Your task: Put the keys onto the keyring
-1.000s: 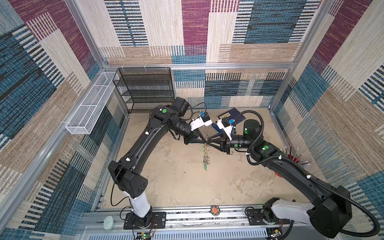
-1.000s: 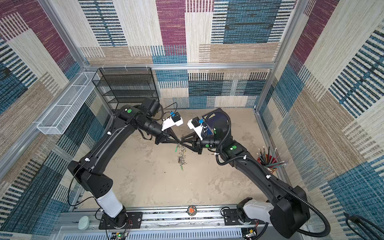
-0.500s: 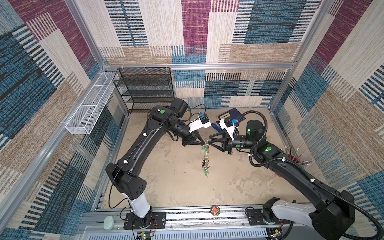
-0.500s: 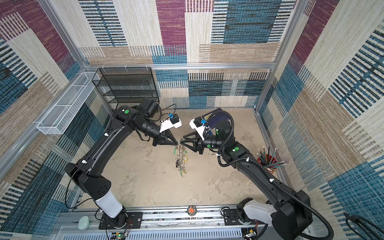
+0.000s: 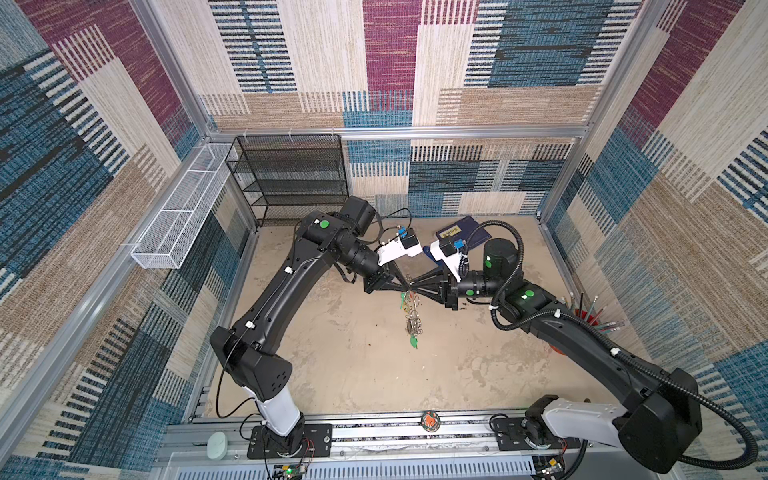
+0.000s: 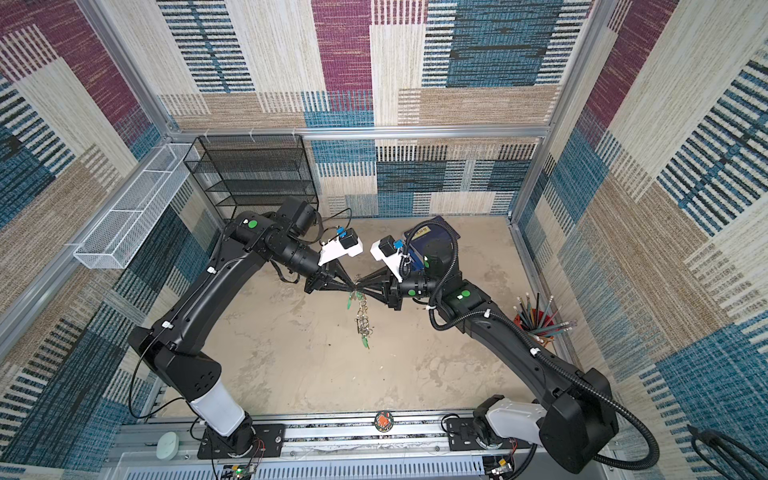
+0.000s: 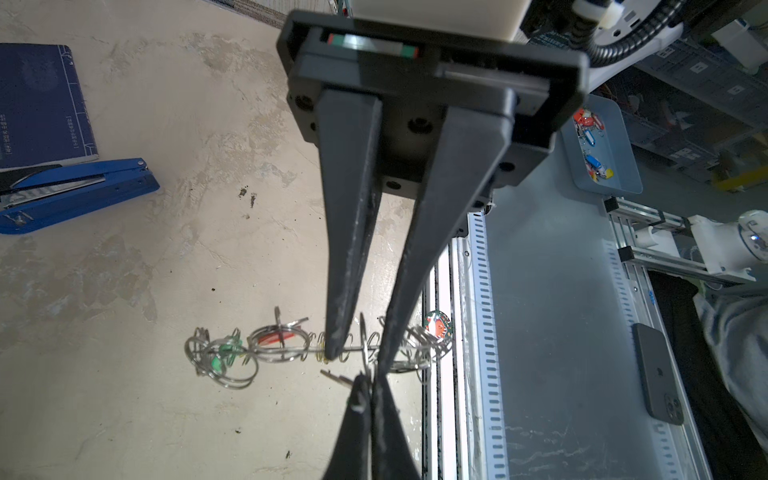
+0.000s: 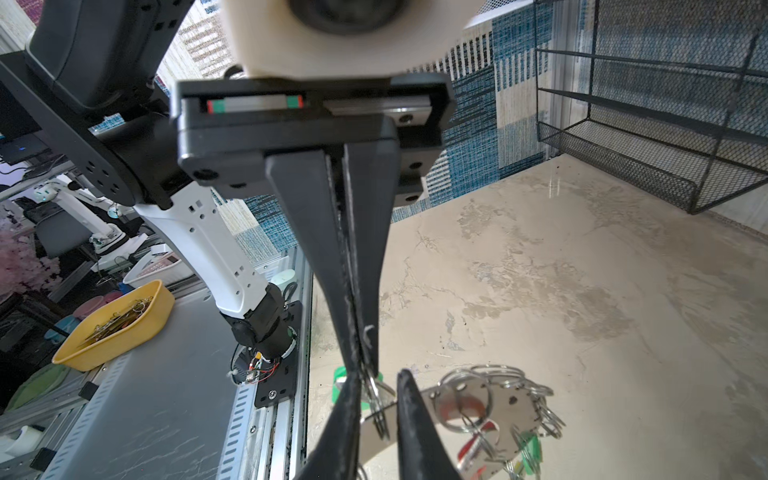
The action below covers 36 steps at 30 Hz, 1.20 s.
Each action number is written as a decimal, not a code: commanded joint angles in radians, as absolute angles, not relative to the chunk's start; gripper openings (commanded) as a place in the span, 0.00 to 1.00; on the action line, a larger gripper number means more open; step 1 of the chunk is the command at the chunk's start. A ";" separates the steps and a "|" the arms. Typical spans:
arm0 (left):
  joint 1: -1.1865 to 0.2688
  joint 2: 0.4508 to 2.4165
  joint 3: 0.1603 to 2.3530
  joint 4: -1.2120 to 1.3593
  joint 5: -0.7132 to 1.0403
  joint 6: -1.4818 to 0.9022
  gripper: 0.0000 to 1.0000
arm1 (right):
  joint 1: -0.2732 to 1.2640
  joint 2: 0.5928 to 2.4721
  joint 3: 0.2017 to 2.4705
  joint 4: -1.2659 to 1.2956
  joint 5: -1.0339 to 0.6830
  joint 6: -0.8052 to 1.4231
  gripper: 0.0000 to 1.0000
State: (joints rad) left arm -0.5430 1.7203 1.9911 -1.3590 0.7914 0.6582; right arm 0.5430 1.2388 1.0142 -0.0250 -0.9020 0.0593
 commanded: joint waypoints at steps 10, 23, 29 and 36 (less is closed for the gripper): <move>-0.546 1.729 1.991 -1.350 0.826 0.683 0.00 | 0.550 1.236 1.003 0.002 -0.914 0.060 0.00; -0.517 1.573 1.781 -1.116 0.795 0.500 0.19 | 0.548 1.221 0.951 0.145 -0.886 0.123 0.00; -0.489 1.470 1.644 -0.985 0.775 0.409 0.36 | 0.549 1.218 0.952 0.160 -0.891 0.131 0.00; -0.494 1.358 1.477 -0.799 0.728 0.318 0.53 | 0.548 1.222 0.960 0.167 -0.896 0.138 0.00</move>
